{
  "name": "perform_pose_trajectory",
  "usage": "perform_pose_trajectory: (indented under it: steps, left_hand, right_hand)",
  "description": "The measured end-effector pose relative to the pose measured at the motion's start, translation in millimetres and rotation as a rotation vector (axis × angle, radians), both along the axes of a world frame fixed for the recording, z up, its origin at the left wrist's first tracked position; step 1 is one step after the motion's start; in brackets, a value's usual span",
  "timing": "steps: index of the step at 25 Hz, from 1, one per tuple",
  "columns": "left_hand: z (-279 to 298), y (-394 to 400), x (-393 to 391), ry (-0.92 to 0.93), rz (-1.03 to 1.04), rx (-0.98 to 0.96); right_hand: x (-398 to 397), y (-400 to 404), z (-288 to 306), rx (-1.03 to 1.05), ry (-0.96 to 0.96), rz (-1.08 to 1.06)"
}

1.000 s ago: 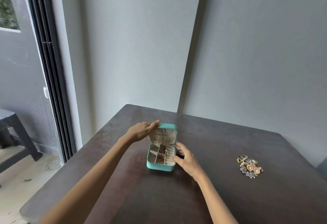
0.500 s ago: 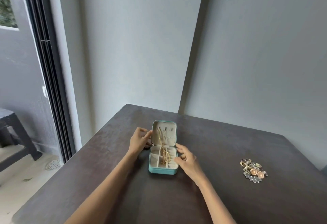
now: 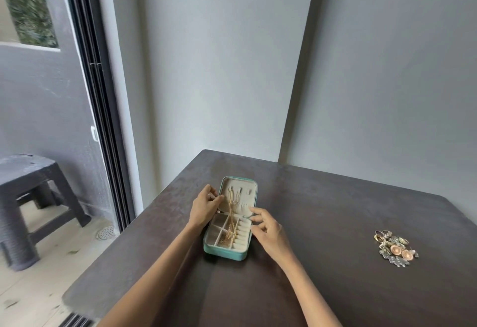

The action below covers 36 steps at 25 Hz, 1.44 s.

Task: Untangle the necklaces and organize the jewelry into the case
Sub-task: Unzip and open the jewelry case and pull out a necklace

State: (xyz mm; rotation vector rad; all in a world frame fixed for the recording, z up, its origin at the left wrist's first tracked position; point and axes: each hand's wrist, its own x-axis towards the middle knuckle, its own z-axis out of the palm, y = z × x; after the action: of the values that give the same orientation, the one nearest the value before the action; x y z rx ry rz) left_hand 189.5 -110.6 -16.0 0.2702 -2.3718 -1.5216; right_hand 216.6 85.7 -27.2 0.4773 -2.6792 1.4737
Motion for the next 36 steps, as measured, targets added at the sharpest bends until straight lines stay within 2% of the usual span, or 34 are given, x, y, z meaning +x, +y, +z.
perform_pose_trajectory:
  steps: [3,7,14,18,23,27,32,34,36]
  left_hand:
    - [-0.4,-4.6,2.2,-0.019,-0.030,0.012]
    - [-11.0,-5.1,6.4,0.060,-0.026,0.135]
    - [-10.5,-10.9,11.8,0.093,-0.049,0.289]
    - [-12.6,-13.7,10.4,0.145,-0.146,0.229]
    - [-14.1,-15.7,10.1,0.214,-0.204,0.274]
    - [-15.2,-15.3,10.4,0.225,-0.206,0.278]
    - [-16.1,-15.2,8.8,0.217,-0.238,0.256]
    - [-16.2,-14.3,8.2,0.210,-0.217,0.233]
    - [-17.8,-14.2,7.1,0.211,-0.175,0.232]
  right_hand:
    - [-1.8,-0.4,1.5,0.008,0.011,-0.009]
    - [-6.5,-11.7,-0.3,-0.031,0.190,-0.214]
    - [-33.5,-59.5,32.7,0.309,0.509,-0.326]
    - [-35.9,-76.4,33.6,0.448,0.519,-0.353]
    - [-33.3,-88.3,32.9,0.339,0.399,-0.480]
    - [-37.7,-88.0,37.8,0.145,0.328,-0.508]
    - [-36.9,-98.9,55.4,0.072,0.368,-0.439]
    - [-33.3,-100.8,59.0,-0.034,0.350,-0.402]
    - [-31.6,-96.6,62.9,-0.197,0.240,-0.343]
